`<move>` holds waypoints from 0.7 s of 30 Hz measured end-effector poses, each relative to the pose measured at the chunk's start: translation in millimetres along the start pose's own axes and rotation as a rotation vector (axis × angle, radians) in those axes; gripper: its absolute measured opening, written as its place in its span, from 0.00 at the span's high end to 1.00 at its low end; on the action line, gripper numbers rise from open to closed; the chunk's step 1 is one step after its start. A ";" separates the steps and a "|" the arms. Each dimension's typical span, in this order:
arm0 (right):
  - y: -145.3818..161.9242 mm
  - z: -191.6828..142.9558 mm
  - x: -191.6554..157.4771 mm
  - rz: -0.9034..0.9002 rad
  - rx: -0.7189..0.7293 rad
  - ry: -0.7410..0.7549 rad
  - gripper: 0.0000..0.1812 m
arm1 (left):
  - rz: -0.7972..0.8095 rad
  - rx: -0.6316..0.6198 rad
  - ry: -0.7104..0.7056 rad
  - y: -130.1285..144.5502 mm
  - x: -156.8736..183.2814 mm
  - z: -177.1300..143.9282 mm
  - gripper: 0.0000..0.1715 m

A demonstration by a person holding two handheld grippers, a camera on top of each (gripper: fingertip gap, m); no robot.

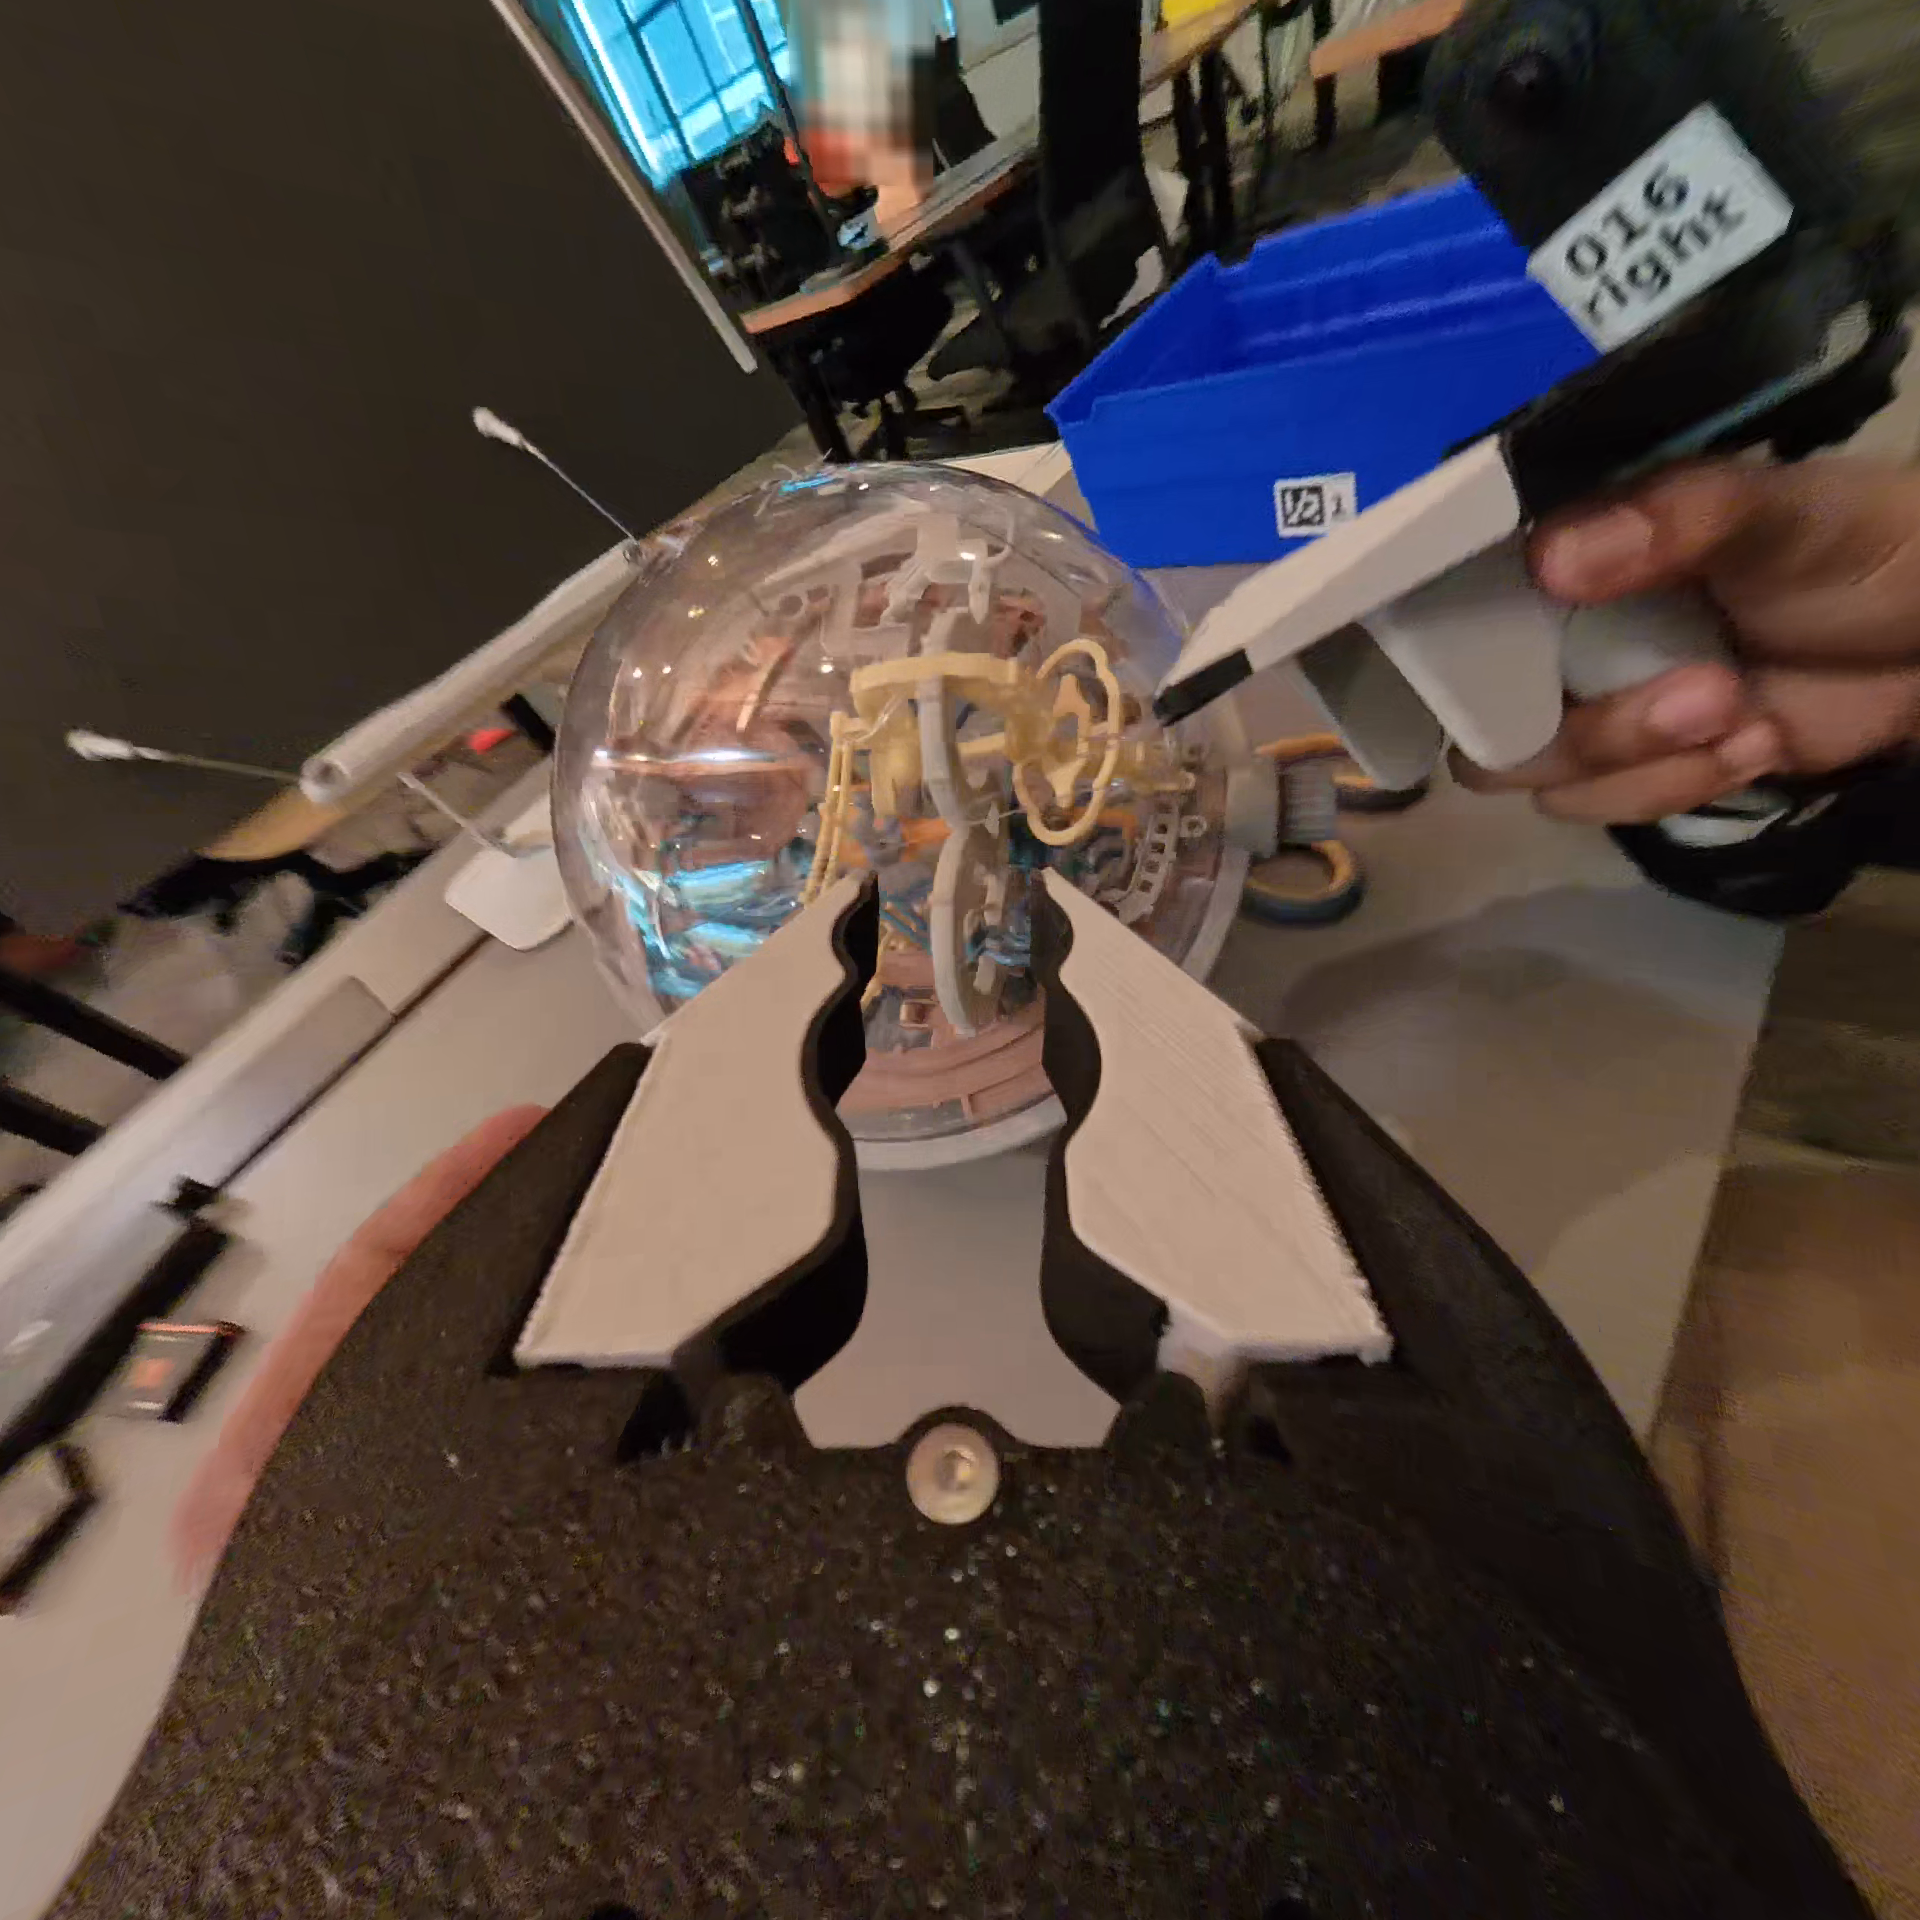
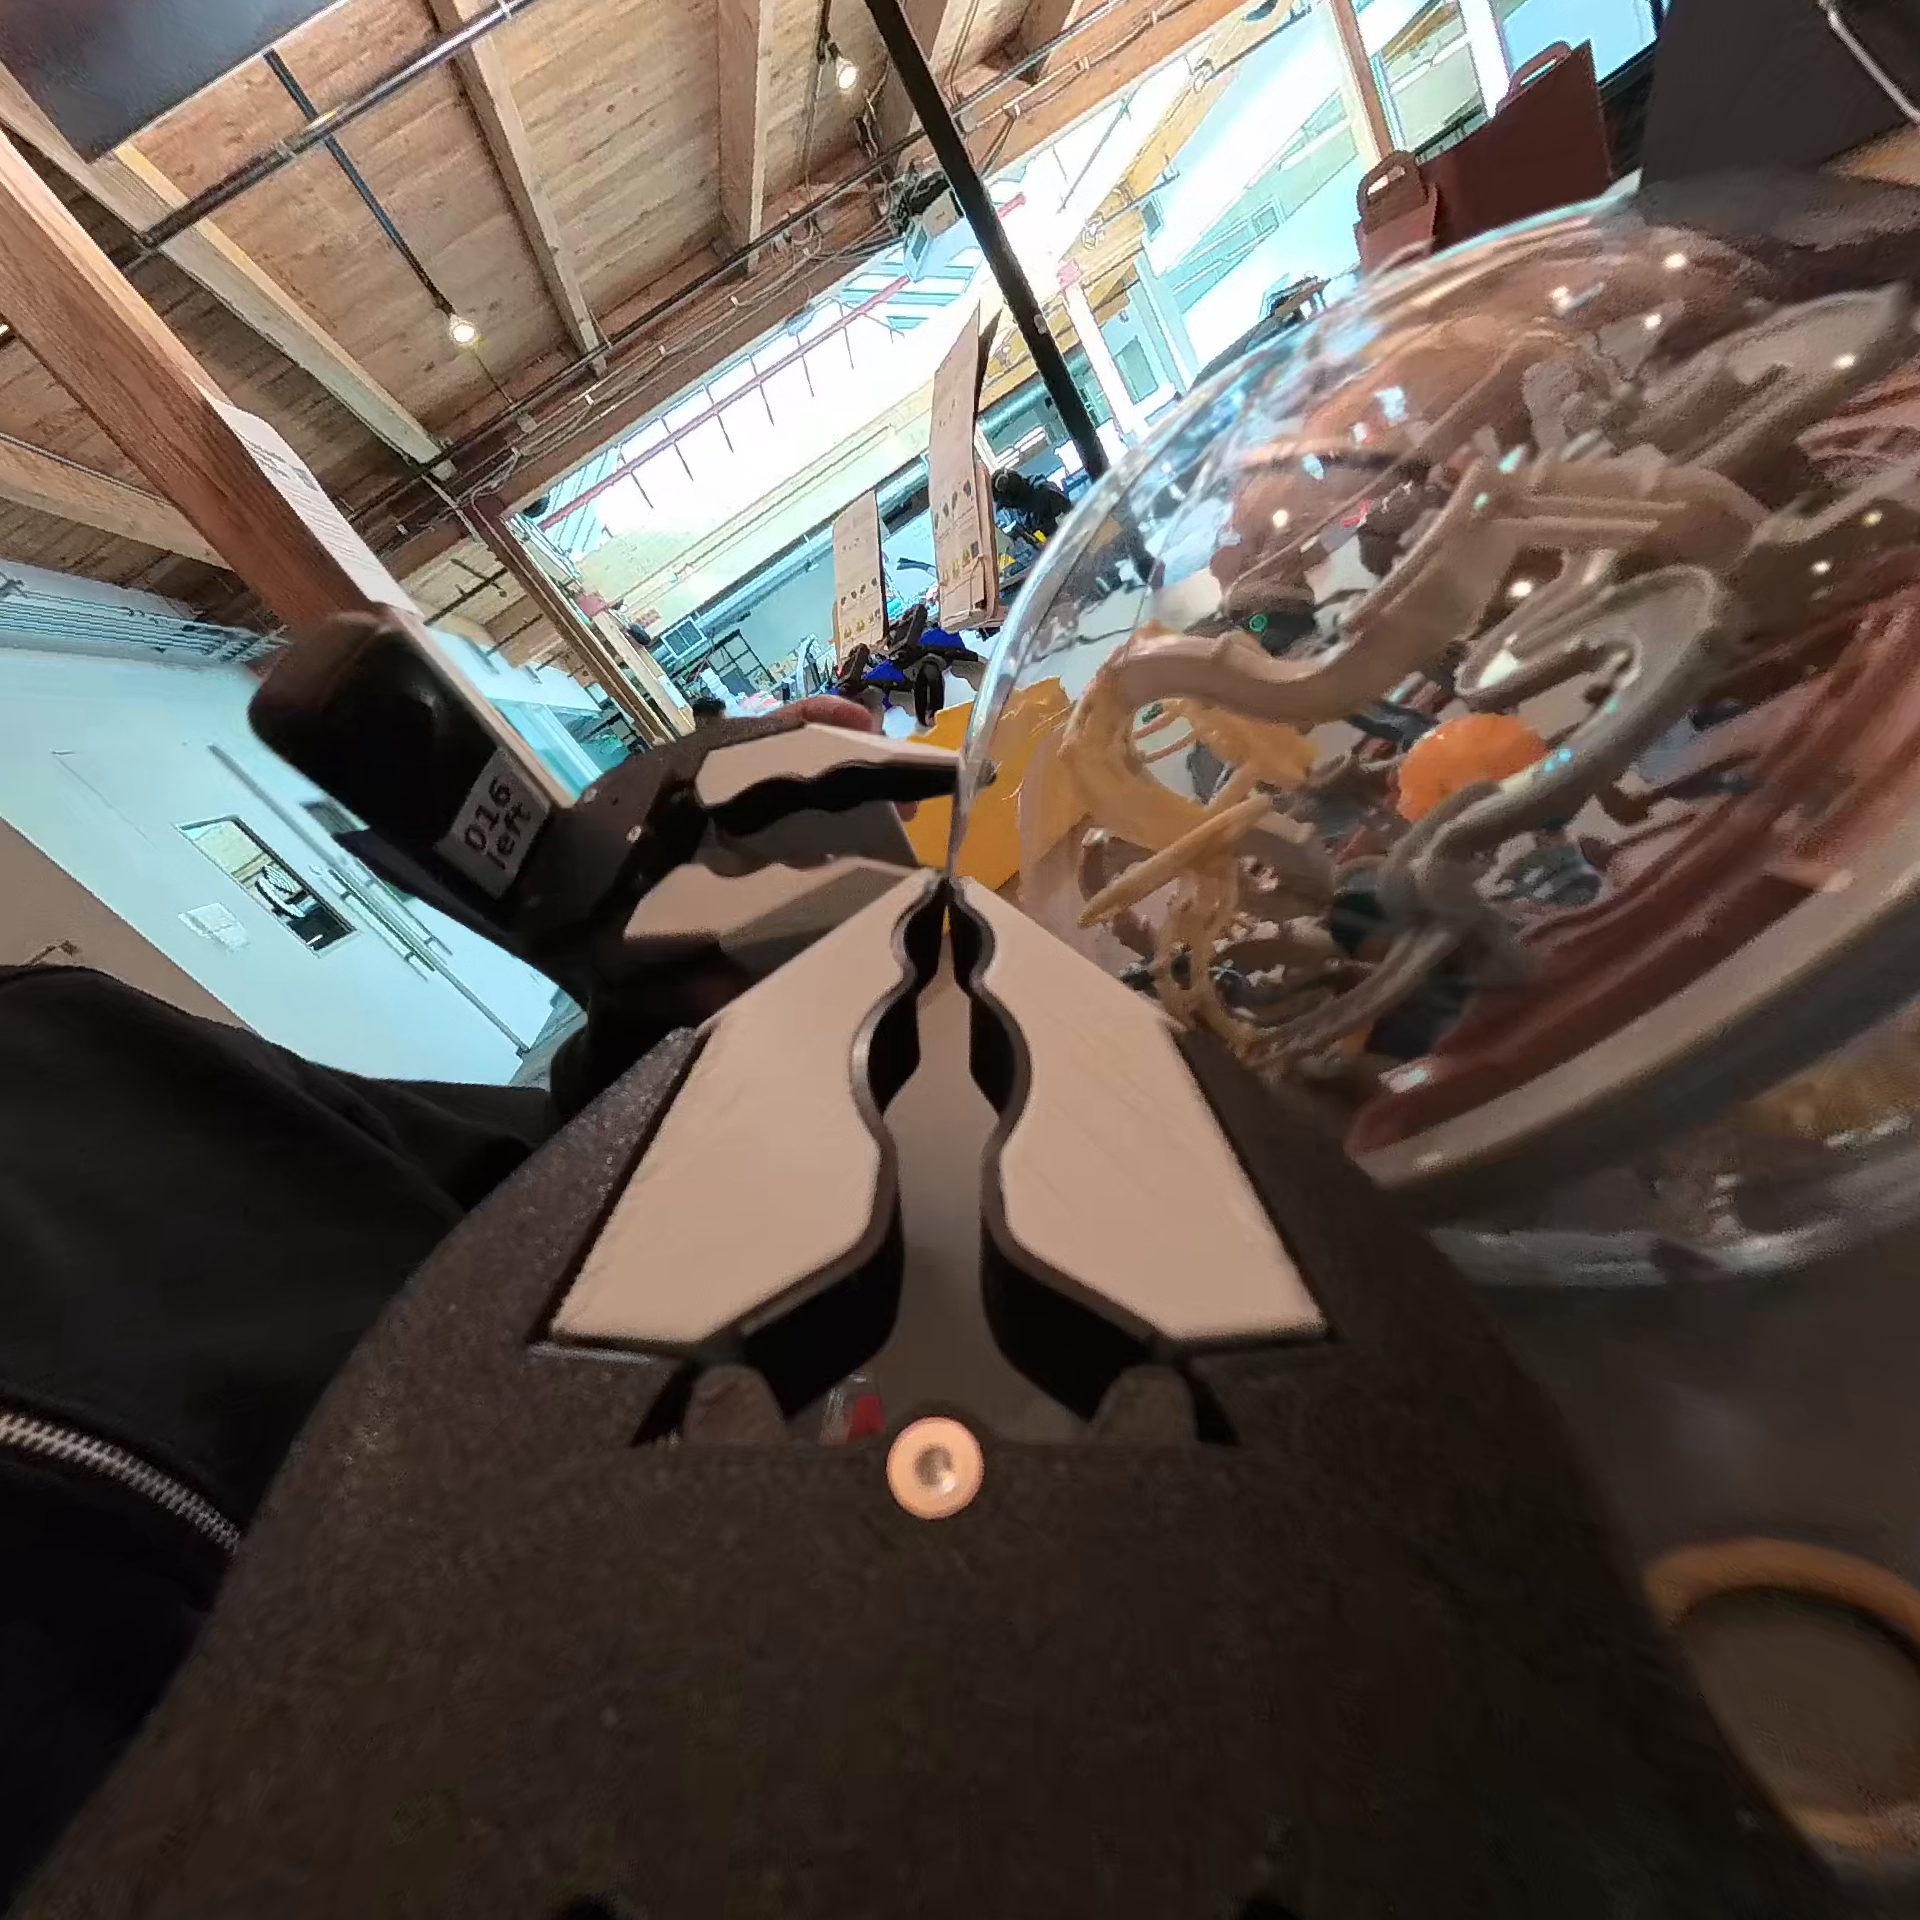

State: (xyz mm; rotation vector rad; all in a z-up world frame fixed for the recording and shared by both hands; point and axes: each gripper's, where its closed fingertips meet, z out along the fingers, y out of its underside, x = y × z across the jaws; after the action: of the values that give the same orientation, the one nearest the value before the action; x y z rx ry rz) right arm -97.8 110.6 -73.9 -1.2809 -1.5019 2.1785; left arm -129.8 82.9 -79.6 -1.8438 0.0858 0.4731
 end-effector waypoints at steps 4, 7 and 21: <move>-0.9 1.3 -9.3 0.009 -0.002 -0.025 1.00 | 0.128 0.038 -0.072 -9.6 9.1 6.5 0.83; -1.0 2.3 -15.6 0.003 -0.010 -0.034 1.00 | 0.267 0.058 -0.151 -17.0 9.0 5.9 0.82; 8.2 4.4 -37.6 -0.059 -0.114 -0.023 1.00 | 0.605 0.186 -0.316 -37.4 29.0 3.9 0.82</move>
State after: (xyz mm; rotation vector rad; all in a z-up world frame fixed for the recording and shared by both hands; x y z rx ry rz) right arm -76.0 81.7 -60.1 -1.2320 -1.6731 2.1053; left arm -93.4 103.9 -57.4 -1.5194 0.4640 1.1315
